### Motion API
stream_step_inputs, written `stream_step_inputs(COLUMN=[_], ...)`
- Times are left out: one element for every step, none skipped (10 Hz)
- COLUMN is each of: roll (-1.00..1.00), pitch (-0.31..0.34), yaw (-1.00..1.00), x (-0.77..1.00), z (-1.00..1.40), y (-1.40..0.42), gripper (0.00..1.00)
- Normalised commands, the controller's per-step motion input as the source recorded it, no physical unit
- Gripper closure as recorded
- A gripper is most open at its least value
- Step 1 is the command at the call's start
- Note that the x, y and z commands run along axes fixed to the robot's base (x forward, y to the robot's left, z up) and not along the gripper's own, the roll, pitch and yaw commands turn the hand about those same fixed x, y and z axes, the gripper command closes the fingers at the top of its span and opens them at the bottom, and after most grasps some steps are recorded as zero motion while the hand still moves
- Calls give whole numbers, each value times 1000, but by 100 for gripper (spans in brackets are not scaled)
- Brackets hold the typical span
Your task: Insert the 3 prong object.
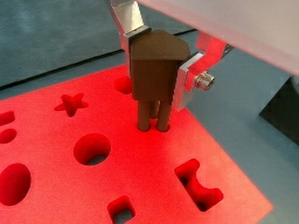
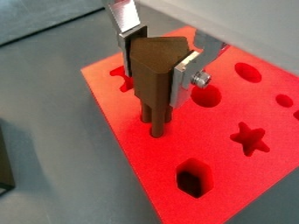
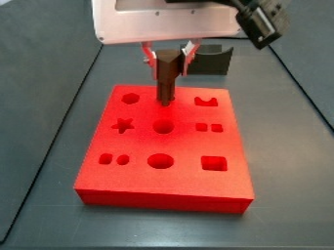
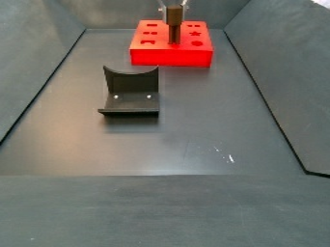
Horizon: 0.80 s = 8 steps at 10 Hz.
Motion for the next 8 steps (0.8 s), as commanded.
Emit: stream_step_inputs(roll=[-64,-39,-16,-3,0,0,0,0], pitch=[79,11,1,0,0,0,40,0], yaw=[0,0,0,0,0,0,0,0], x=[0,0,0,0,0,0,0,0], z=[-520,-711,-771,-774,-766,-691,-514,0], y=[54,46,20,11,3,0,0,0], gripper=[100,100,100,100,100,100,100,100])
